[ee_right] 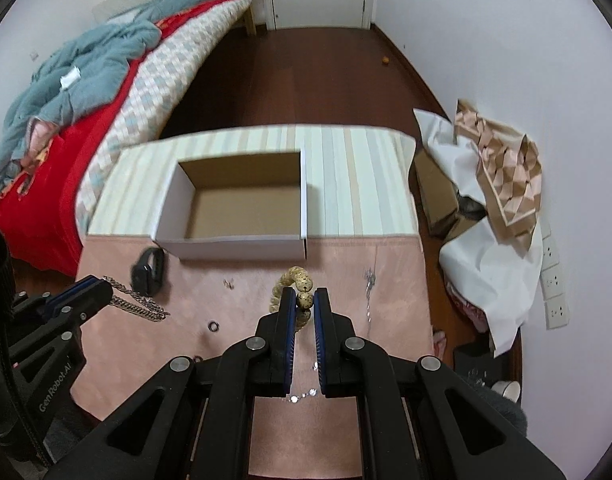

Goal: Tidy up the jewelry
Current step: 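Carry both bracelets into the white box and open both tools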

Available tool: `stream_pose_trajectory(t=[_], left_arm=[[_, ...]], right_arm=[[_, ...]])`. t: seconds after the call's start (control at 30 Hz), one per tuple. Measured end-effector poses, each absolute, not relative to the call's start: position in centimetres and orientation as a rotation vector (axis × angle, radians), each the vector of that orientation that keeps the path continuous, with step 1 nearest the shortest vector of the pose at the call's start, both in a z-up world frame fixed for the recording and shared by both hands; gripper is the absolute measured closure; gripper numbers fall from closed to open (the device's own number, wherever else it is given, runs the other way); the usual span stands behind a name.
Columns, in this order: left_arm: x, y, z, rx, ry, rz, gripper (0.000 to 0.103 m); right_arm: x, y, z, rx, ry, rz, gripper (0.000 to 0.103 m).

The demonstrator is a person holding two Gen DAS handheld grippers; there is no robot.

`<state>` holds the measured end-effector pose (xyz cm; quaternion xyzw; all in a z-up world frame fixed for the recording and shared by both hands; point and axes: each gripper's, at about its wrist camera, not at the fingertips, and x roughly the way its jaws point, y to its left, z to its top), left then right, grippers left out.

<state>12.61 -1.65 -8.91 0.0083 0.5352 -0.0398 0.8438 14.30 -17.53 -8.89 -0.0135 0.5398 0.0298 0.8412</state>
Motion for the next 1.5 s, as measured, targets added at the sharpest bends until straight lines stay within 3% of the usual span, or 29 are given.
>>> stream_pose_trajectory(t=[0.47,1.03,1.37,1.4,1.43,1.47,1.5], left_arm=[[19.7,-1.3,-7.2,-0.05,1.14,-0.192,0.098],[29.6,-0.7,-15.2,-0.193,1.351,-0.273,0.097],[30.6,0.4,-14.8,-0.186,1.355,-0.188,0.092],[30.5,0.4,-14.3,-0.149,1.338,-0.162,0.089],[30.4,0.5,-13.9,-0.12,1.315,-0.139,0.087],[30.2,0.6,-13.5,-0.094,1.296,-0.115,0.078],[30.0,0.6,-13.0,-0.059,1.273,-0.083,0.065]], right_arm=[[20.1,-17.5,-5.6,-0.003,1.06,0.113,0.094],[31.0,-15.9,-14.0,0.154,1.242,0.267,0.094],[32.7,-15.8,-17.4,0.254,1.335,0.308,0.093],[32.7,-15.8,-17.4,0.243,1.336,0.298,0.09],[32.7,-15.8,-17.3,0.221,1.333,0.283,0.08],[32.6,-15.8,-17.1,0.202,1.327,0.273,0.073],[32.4,-15.7,-16.8,0.18,1.319,0.259,0.055]])
